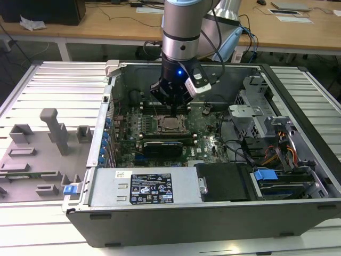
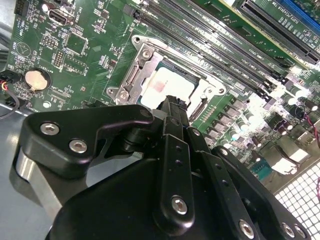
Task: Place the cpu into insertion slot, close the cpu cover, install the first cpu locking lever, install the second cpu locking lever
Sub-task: 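Install the first cpu locking lever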
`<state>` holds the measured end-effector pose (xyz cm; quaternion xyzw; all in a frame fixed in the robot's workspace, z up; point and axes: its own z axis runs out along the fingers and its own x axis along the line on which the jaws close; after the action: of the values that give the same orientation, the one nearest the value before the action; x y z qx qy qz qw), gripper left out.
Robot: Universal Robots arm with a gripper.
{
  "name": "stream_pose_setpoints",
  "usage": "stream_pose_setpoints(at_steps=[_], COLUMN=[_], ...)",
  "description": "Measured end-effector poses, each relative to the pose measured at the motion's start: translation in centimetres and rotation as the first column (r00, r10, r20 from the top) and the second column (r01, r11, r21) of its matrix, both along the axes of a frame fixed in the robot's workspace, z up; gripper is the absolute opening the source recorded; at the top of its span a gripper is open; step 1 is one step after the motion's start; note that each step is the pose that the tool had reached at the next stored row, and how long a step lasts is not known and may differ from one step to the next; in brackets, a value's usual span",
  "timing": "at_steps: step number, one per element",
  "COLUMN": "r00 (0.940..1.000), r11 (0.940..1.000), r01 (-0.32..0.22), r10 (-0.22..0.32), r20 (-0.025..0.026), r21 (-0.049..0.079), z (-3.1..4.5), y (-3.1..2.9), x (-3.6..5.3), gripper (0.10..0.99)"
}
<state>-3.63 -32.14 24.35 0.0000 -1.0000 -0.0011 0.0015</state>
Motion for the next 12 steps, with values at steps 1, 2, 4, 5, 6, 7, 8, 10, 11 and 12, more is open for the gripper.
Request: stream_pose_setpoints(at_steps=[1, 2, 4, 5, 6, 7, 8, 10, 11, 12], r00=[1.0, 1.0, 1.0, 1.0, 1.0, 1.0, 1.0, 1.0, 1.0, 1.0], r11=[1.0, 1.0, 1.0, 1.0, 1.0, 1.0, 1.0, 1.0, 1.0, 1.0], r01=[0.0, 0.0, 0.0, 0.0, 0.0, 0.0, 0.0, 0.0, 0.0, 0.0], r10=[0.0, 0.0, 0.0, 0.0, 0.0, 0.0, 0.0, 0.0, 0.0, 0.0], r20=[0.0, 0.0, -0.0001, -0.0001, -0.0001, 0.0, 0.0, 0.0, 0.0, -0.0001], r21=[0.0, 0.0, 0.0, 0.0, 0.0, 0.0, 0.0, 0.0, 0.0, 0.0], z=[0.01, 0.01, 0.02, 0.02, 0.02, 0.01, 0.01, 0.01, 0.01, 0.02], y=[0.0, 0.0, 0.0, 0.0, 0.0, 0.0, 0.0, 0.0, 0.0, 0.0], x=[0.0, 0.0, -0.13, -0.26, -0.4, -0.57, -0.73, -1.2, -1.46, -1.71], gripper=[0.106, 0.106, 0.106, 0.106, 0.106, 0.106, 0.106, 0.106, 0.106, 0.106])
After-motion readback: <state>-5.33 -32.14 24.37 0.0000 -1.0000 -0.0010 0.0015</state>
